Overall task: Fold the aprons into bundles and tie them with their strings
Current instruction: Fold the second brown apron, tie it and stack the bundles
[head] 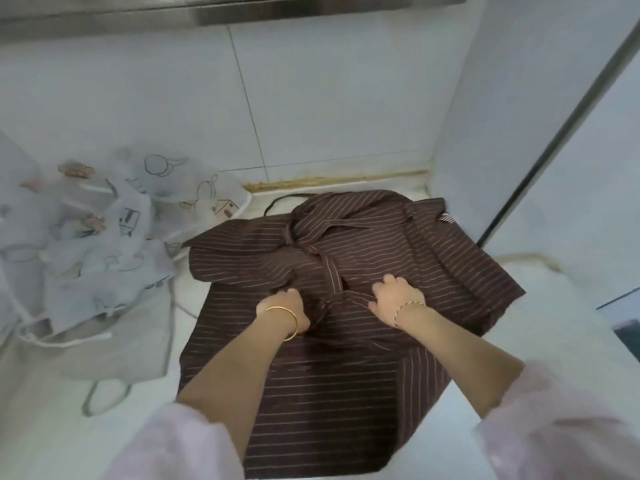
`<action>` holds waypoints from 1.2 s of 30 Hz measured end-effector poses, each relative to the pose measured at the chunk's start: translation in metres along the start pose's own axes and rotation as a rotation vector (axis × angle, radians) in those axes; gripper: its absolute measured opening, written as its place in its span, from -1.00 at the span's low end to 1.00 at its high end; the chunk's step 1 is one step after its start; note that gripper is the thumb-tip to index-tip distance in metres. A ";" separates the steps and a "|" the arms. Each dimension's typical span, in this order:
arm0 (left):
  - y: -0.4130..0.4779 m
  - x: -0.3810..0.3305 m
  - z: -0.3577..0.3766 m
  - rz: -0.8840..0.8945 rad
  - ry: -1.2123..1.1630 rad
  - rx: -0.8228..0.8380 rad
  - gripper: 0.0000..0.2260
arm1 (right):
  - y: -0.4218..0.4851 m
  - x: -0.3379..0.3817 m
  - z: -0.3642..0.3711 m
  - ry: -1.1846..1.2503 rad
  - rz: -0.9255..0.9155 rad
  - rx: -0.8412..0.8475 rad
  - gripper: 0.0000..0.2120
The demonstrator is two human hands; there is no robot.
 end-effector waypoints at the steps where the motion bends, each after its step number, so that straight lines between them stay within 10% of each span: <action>1: -0.001 -0.002 -0.001 -0.066 -0.064 0.159 -0.49 | -0.001 -0.002 -0.007 -0.061 -0.014 0.066 -0.62; 4: -0.010 -0.011 -0.002 -0.228 -0.151 0.616 -0.52 | -0.006 -0.007 -0.028 -0.137 -0.070 0.447 -0.74; 6: -0.002 -0.015 -0.010 -0.133 -0.244 0.472 -0.64 | -0.003 -0.007 -0.038 -0.099 -0.049 0.544 -0.74; 11: 0.030 -0.006 -0.040 0.109 -0.038 -0.270 -0.67 | 0.037 0.009 -0.049 0.061 -0.037 -0.145 -0.74; 16: 0.055 0.010 -0.041 0.026 0.036 -0.211 -0.46 | 0.084 0.032 -0.060 0.158 -0.142 -0.238 -0.64; 22: 0.081 0.022 -0.060 0.209 0.118 -0.067 -0.87 | 0.140 0.045 -0.089 -0.053 -0.240 -0.189 -0.22; 27: 0.094 0.022 -0.085 0.275 0.101 0.114 -0.90 | 0.159 0.049 -0.100 -0.213 -0.188 -0.136 -0.59; 32: 0.118 0.013 -0.106 0.341 -0.041 -0.068 -0.81 | 0.164 0.027 -0.106 -0.270 -0.054 0.093 -0.86; 36: 0.133 0.002 -0.113 0.317 0.032 -0.145 -0.83 | 0.173 0.015 -0.107 -0.151 0.011 -0.087 -0.85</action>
Point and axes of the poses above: each hand's wrist, its own y-axis towards the middle knuckle, its own z-axis out of the palm, x = y × z, the point moved 1 cm from there along y, towards the middle knuckle, and after that the axes turned 12 degrees about -y, right-handed, at the moved point
